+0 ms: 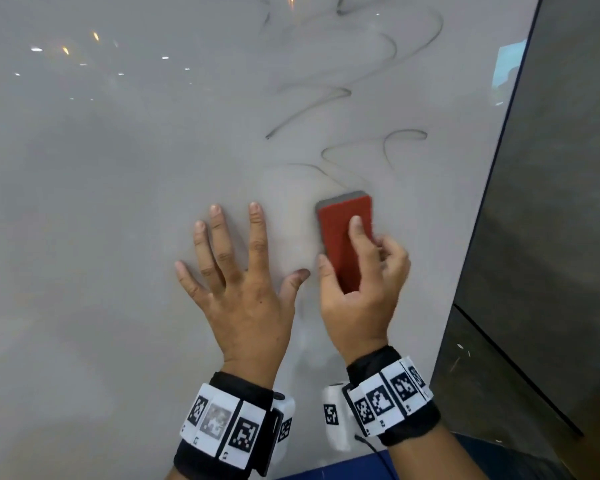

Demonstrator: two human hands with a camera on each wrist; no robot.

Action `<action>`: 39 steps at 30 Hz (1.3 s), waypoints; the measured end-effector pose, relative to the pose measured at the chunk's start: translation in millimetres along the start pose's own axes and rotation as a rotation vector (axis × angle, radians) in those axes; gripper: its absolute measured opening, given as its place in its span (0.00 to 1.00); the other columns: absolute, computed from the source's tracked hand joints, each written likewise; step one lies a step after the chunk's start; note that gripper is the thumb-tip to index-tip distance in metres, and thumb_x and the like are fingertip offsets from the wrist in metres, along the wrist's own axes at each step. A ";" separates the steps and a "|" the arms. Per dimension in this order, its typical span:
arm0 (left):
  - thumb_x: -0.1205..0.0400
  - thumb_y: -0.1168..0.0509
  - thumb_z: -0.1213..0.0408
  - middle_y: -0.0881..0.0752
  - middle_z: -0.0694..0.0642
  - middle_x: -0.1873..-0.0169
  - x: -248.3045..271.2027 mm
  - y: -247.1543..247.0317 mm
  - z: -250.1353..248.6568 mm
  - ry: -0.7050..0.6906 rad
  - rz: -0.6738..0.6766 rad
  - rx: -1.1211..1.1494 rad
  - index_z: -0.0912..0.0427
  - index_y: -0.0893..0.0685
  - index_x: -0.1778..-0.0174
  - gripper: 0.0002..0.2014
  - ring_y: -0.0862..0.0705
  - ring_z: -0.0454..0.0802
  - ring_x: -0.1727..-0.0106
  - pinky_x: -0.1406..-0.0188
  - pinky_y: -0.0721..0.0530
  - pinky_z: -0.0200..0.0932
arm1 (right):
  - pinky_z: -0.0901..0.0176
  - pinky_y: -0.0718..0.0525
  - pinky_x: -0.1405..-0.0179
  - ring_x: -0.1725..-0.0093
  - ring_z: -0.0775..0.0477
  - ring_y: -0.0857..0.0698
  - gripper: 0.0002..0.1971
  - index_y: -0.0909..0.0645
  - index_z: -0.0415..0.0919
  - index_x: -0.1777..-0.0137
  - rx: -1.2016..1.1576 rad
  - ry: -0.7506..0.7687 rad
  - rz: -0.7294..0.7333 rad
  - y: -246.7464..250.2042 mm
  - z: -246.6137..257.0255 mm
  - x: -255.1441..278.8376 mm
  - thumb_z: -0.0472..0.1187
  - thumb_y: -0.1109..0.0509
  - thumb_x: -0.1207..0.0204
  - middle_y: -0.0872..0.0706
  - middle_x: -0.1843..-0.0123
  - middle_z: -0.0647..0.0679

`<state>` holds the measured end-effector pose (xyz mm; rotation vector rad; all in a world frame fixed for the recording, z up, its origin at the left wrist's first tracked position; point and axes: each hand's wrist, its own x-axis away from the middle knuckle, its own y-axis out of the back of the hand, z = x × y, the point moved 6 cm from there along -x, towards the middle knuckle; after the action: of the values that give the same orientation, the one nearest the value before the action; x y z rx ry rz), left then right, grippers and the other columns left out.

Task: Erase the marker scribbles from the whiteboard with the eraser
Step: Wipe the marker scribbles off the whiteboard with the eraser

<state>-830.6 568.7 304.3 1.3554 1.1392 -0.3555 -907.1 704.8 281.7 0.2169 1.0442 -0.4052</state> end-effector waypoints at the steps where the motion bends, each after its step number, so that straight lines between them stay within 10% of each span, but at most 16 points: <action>1: 0.28 0.31 0.31 0.50 0.61 0.15 0.0 0.3 -0.2 -0.002 -0.001 -0.004 0.47 0.47 0.12 0.52 0.50 0.63 0.14 0.23 0.43 0.77 | 0.37 0.17 0.48 0.45 0.39 0.25 0.29 0.22 0.46 0.27 0.020 0.062 0.047 0.1 2.3 -0.7 0.44 0.22 0.28 0.25 0.41 0.38; 9: 0.35 0.23 0.36 0.47 0.62 0.16 -22.5 23.0 8.2 0.023 0.002 0.037 0.47 0.48 0.13 0.59 0.48 0.62 0.16 0.25 0.43 0.79 | 0.36 0.18 0.39 0.41 0.35 0.23 0.31 0.24 0.47 0.24 -0.036 -0.204 -0.189 18.8 -33.6 -26.6 0.43 0.22 0.28 0.30 0.41 0.44; 15: 0.33 0.32 0.27 0.57 0.67 0.14 -24.5 15.1 8.4 -0.015 0.071 -0.017 0.49 0.62 0.13 0.63 0.59 0.66 0.14 0.24 0.50 0.82 | 0.37 0.18 0.48 0.47 0.36 0.23 0.27 0.20 0.45 0.28 0.039 0.104 0.044 -5.5 10.1 4.0 0.43 0.21 0.28 0.24 0.43 0.36; 21: 0.30 0.36 0.25 0.56 0.68 0.14 -22.9 13.1 9.9 -0.036 0.065 -0.051 0.50 0.64 0.13 0.61 0.57 0.68 0.14 0.23 0.50 0.81 | 0.34 0.17 0.41 0.41 0.31 0.22 0.30 0.23 0.50 0.25 -0.073 -0.225 -0.255 16.2 -35.3 -22.4 0.44 0.21 0.28 0.29 0.41 0.48; 28: 0.30 0.33 0.27 0.56 0.67 0.14 -22.3 13.5 11.1 -0.039 0.060 -0.018 0.50 0.60 0.12 0.60 0.57 0.67 0.14 0.23 0.52 0.81 | 0.39 0.17 0.49 0.50 0.38 0.22 0.25 0.16 0.46 0.31 0.054 0.191 0.054 -6.4 21.7 -10.1 0.42 0.20 0.30 0.23 0.43 0.40; 33: 0.32 0.31 0.29 0.57 0.65 0.14 -21.2 14.5 10.7 -0.038 0.086 -0.020 0.49 0.61 0.13 0.61 0.58 0.66 0.13 0.23 0.48 0.81 | 0.37 0.15 0.47 0.46 0.41 0.23 0.29 0.19 0.44 0.28 -0.023 -0.115 -0.222 16.1 -15.9 -35.0 0.41 0.20 0.30 0.29 0.43 0.46; 39: 0.24 0.28 0.40 0.54 0.64 0.13 -21.8 29.0 8.4 -0.039 0.083 0.099 0.50 0.50 0.12 0.51 0.57 0.64 0.13 0.21 0.49 0.78 | 0.46 0.17 0.44 0.46 0.39 0.23 0.29 0.21 0.45 0.26 -0.070 0.022 0.085 -12.8 37.2 -9.9 0.44 0.21 0.27 0.25 0.42 0.42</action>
<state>-814.5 560.2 336.8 1.4724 1.0413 -0.3802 -887.4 681.9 308.7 0.2028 1.0648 -0.2891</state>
